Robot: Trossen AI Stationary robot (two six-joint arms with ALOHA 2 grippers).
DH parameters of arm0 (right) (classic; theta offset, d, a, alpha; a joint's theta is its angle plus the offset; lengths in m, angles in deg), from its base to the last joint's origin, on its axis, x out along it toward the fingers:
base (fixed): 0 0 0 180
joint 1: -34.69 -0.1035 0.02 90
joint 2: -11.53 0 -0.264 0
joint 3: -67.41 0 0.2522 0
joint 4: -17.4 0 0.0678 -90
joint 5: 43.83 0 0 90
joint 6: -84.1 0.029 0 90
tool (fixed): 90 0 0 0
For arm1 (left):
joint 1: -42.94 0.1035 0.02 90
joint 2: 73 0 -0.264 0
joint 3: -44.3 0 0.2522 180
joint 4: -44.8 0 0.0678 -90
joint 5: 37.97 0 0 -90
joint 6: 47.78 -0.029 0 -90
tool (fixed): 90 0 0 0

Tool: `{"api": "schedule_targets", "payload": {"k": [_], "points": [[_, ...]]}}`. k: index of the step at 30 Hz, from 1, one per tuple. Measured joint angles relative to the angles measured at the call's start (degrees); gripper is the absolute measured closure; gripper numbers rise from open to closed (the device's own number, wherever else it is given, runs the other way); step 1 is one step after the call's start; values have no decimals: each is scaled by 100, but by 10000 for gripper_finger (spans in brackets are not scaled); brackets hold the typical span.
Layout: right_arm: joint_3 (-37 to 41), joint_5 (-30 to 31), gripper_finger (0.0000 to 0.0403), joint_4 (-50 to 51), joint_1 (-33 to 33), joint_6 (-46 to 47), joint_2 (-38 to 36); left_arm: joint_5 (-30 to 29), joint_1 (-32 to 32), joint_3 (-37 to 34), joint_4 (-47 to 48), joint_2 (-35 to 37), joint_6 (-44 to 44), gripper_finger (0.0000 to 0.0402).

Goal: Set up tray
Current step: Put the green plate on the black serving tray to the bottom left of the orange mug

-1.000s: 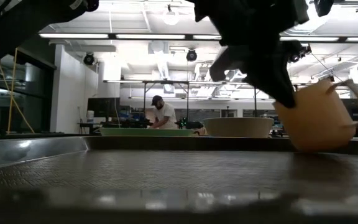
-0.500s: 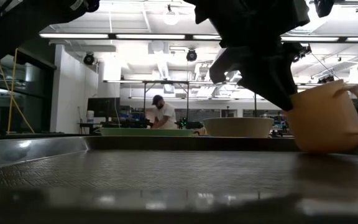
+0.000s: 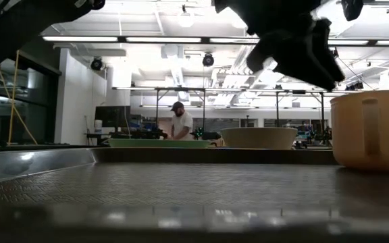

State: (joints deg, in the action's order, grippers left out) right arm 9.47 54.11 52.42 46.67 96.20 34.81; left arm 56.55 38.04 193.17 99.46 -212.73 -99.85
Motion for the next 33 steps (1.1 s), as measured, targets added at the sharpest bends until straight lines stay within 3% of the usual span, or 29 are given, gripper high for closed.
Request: {"api": "schedule_targets", "payload": {"k": [11, 17, 24, 28, 33], "points": [[0, -2, 402, 76, -2, 140, 0, -1183, 380, -7, 198, 696, 535, 190], [0, -9, 402, 111, -1, 232, 0, -1223, 1353, -9, 1318, 1228, 1406, 190], [0, -146, 402, 260, -2, 247, 0, -1152, 2431, -84, 2852, 1356, 2518, 190], [0, -230, 402, 378, -2, 247, 0, -1125, 2807, -85, 3609, 1364, 3011, 190], [0, -254, 402, 523, -2, 247, -1, -1545, 3020, -85, 4034, 1364, 3234, 190]]}}
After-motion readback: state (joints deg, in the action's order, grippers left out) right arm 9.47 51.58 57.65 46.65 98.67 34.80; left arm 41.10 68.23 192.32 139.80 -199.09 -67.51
